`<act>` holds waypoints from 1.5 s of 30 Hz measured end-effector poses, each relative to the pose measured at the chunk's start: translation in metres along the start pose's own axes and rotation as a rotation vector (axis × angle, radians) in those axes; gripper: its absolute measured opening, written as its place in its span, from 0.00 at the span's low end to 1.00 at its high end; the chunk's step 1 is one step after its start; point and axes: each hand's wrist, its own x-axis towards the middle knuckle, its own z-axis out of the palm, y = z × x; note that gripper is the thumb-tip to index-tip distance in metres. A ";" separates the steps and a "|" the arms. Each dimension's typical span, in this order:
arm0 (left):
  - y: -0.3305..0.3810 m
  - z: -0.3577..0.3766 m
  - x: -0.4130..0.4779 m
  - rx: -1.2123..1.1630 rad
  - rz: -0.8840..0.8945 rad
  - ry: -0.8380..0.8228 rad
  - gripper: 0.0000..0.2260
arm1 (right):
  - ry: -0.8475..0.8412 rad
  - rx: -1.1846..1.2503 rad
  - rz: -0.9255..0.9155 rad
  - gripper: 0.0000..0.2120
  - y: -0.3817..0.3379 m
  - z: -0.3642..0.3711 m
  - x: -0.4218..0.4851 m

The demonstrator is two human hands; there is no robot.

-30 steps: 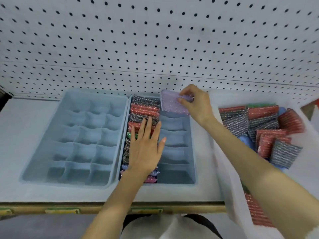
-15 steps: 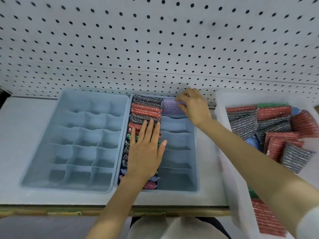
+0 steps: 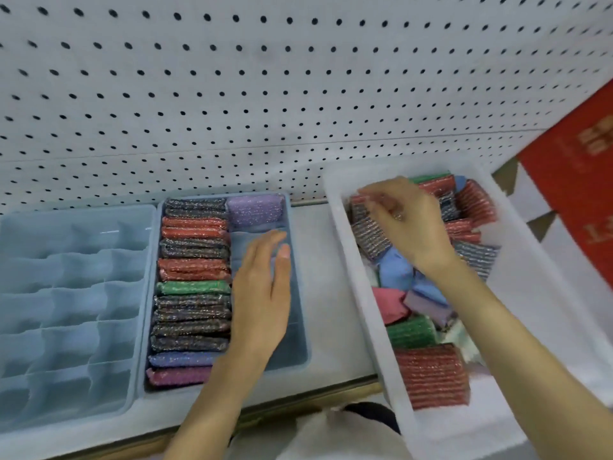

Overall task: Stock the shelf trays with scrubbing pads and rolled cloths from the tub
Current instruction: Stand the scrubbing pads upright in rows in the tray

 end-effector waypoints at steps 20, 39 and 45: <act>0.062 0.136 -0.044 0.542 0.039 -0.074 0.29 | -0.971 -0.781 -0.049 0.59 0.156 -0.085 0.048; 0.171 0.159 -0.051 -0.616 -0.279 -0.101 0.34 | -0.498 0.820 0.352 0.20 0.065 -0.156 -0.059; 0.160 0.144 -0.071 -0.727 -0.444 -0.070 0.25 | -0.457 0.632 0.271 0.20 0.055 -0.130 -0.085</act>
